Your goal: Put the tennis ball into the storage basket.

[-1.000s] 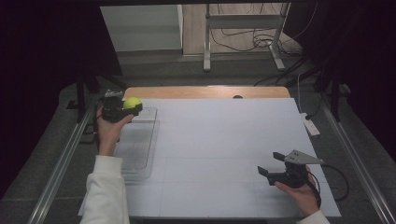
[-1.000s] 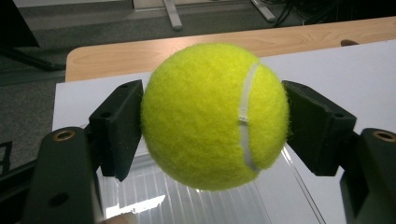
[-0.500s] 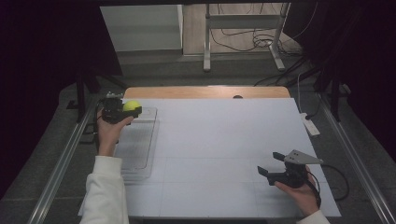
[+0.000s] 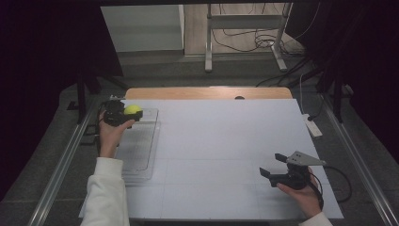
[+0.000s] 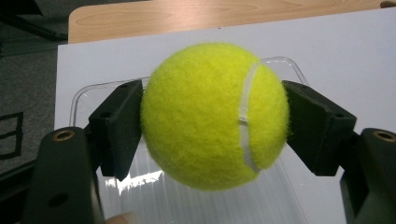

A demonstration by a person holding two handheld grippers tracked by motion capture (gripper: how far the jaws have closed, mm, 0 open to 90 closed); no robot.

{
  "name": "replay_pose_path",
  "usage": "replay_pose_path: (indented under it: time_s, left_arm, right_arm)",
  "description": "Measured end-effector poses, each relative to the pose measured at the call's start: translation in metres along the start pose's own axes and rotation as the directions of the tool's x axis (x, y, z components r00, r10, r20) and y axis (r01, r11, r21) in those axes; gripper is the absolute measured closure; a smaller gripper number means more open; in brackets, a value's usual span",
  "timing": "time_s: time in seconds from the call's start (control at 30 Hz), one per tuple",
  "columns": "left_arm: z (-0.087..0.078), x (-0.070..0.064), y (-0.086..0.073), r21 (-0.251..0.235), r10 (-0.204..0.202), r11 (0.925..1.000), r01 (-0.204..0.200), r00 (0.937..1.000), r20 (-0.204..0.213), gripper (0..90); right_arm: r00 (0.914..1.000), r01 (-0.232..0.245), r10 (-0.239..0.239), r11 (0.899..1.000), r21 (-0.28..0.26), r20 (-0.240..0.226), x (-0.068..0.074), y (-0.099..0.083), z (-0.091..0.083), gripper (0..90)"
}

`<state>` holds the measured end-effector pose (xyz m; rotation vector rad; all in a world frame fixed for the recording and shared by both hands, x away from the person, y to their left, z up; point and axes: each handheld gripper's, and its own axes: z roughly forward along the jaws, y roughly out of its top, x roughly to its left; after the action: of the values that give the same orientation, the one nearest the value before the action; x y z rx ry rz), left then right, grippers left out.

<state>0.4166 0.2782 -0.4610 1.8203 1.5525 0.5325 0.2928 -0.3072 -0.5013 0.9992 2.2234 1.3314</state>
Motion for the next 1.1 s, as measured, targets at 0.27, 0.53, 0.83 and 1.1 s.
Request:
replay_pose_path:
  time_s: [0.27,0.53,0.83,1.1]
  left_arm:
    - [0.002,0.001,-0.002,0.013,0.004,0.9999,-0.004,1.0,-0.008,26.7]
    - [0.005,0.003,-0.004,0.031,0.004,0.9995,-0.003,0.9999,-0.016,26.7]
    - [0.009,0.005,-0.007,0.055,0.002,0.9985,-0.001,0.9999,-0.015,26.6]
    - [0.012,0.005,-0.008,0.071,-0.006,0.9975,0.006,0.9999,-0.013,26.6]
  right_arm:
    - [1.0,0.001,-0.001,1.0,0.0,0.0,0.0,0.0,0.0,12.4]
    - [1.0,0.001,-0.001,1.0,0.001,-0.001,0.0,0.0,0.0,12.4]
    - [1.0,0.002,-0.002,1.0,0.0,-0.001,0.0,0.0,0.0,12.4]
    - [1.0,0.003,-0.003,1.0,0.001,0.0,0.0,0.0,0.0,12.4]
